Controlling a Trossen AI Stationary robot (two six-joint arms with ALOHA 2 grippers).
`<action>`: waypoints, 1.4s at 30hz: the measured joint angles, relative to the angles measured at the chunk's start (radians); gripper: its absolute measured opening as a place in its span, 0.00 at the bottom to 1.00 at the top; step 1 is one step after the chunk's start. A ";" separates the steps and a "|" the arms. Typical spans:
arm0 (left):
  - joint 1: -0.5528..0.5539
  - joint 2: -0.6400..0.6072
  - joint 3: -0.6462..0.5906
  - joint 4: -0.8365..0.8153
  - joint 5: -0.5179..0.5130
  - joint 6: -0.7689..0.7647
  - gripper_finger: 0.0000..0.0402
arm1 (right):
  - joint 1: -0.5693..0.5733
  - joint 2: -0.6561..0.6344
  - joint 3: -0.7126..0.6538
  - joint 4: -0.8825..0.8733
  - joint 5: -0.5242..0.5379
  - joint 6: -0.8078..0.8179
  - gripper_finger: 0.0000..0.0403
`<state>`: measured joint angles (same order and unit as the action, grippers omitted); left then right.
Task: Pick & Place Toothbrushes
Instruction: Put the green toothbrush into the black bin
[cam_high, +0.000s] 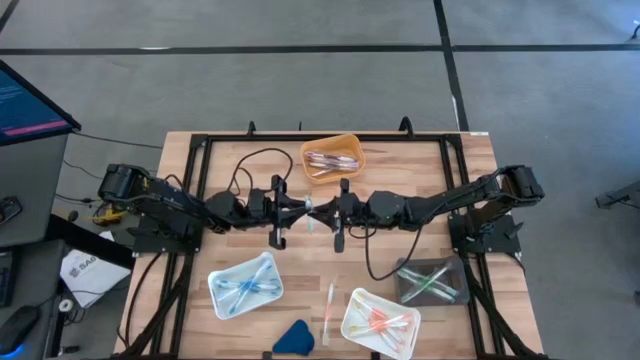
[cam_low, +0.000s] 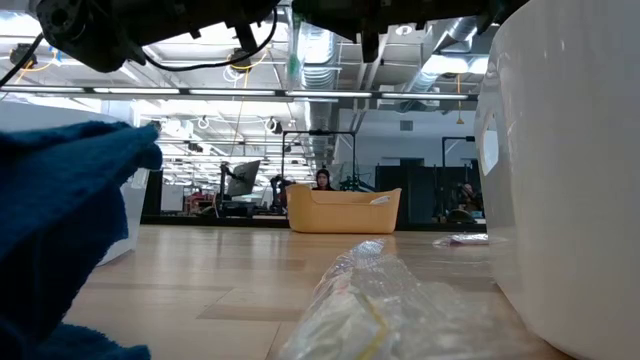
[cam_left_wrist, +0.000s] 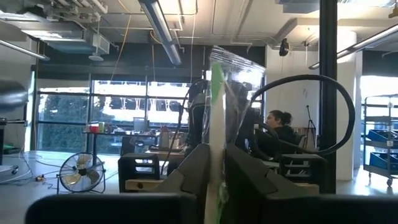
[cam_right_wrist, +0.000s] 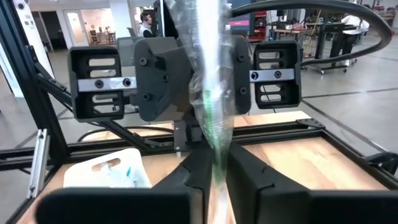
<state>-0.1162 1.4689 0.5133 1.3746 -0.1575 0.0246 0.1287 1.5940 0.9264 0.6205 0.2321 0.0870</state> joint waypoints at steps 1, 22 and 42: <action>0.000 0.000 0.000 0.000 0.000 0.000 0.12 | 0.000 0.000 0.000 0.000 -0.001 -0.009 0.08; 0.000 0.000 0.000 -0.002 -0.001 -0.003 0.15 | 0.001 -0.001 0.000 -0.007 0.000 -0.018 0.02; 0.000 0.000 0.000 -0.047 -0.002 -0.026 0.31 | 0.000 -0.001 0.000 -0.037 0.002 -0.018 0.02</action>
<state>-0.1165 1.4689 0.5133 1.3272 -0.1599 -0.0009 0.1284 1.5932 0.9264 0.5831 0.2337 0.0691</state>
